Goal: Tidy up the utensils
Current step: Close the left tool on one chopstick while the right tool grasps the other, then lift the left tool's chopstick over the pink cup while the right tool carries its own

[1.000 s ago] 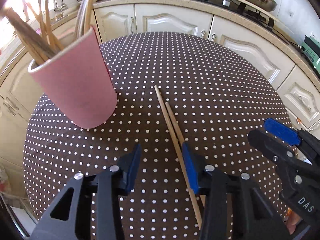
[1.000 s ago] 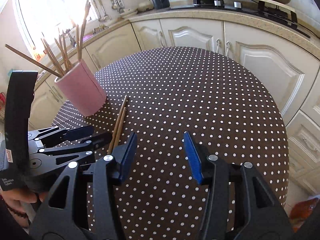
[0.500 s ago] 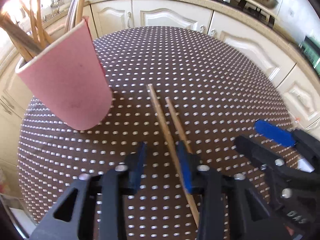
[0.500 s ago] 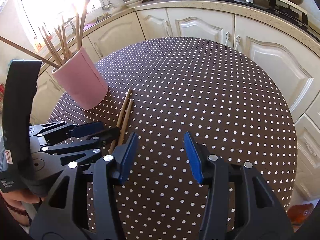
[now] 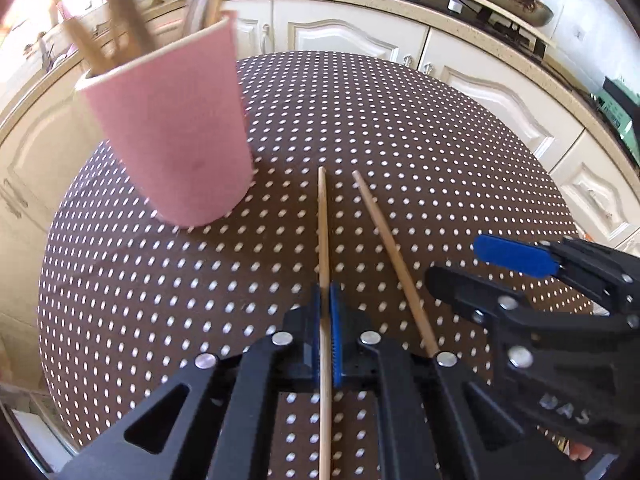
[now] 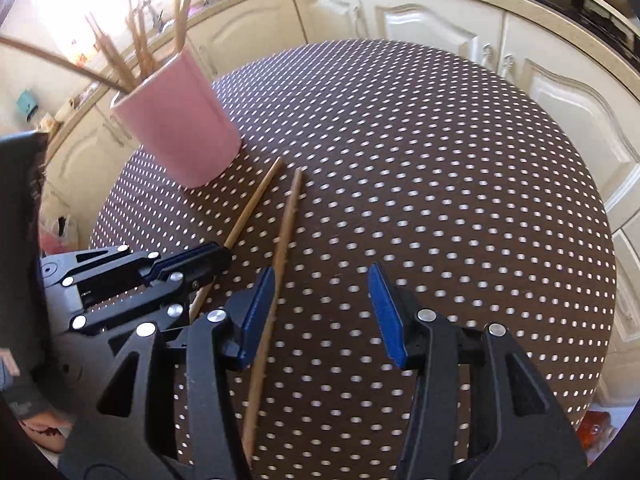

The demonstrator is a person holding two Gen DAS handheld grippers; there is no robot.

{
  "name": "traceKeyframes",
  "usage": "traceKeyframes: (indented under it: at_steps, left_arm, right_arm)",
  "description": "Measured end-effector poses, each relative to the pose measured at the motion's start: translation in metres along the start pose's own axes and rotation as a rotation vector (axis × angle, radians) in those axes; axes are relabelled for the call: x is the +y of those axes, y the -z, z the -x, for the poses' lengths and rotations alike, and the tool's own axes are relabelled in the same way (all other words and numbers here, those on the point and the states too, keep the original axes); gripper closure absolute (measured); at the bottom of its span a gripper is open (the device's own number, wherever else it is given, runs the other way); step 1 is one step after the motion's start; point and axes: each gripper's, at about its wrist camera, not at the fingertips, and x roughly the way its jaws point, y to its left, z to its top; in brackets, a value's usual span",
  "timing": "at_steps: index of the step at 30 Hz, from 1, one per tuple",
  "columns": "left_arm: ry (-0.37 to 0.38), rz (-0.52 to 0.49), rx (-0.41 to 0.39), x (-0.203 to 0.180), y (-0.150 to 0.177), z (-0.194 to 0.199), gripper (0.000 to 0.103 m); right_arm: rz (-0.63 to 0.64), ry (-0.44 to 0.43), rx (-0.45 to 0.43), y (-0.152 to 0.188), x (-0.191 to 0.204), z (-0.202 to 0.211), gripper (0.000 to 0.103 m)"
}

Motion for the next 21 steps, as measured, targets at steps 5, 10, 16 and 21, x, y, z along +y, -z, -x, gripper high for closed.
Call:
traceKeyframes:
  at_steps: [5,10,16,21]
  left_arm:
    - [0.013,0.005,-0.007,0.016,0.017,0.011,0.098]
    - [0.013,0.019,-0.008,0.033,0.033,0.024,0.098]
    - [0.02,0.035,-0.02,0.048,0.048,0.037,0.098]
    - [0.035,0.051,-0.054,0.067,0.063,0.056,0.098]
  right_arm:
    - [0.039,0.029,0.045,-0.005,0.023,-0.013,0.056]
    - [0.106,0.118,0.081,-0.007,0.045,-0.024,0.074]
    - [0.15,0.154,0.081,-0.008,0.056,-0.031,0.096]
    - [0.097,0.099,0.039,-0.004,0.039,-0.02,0.097]
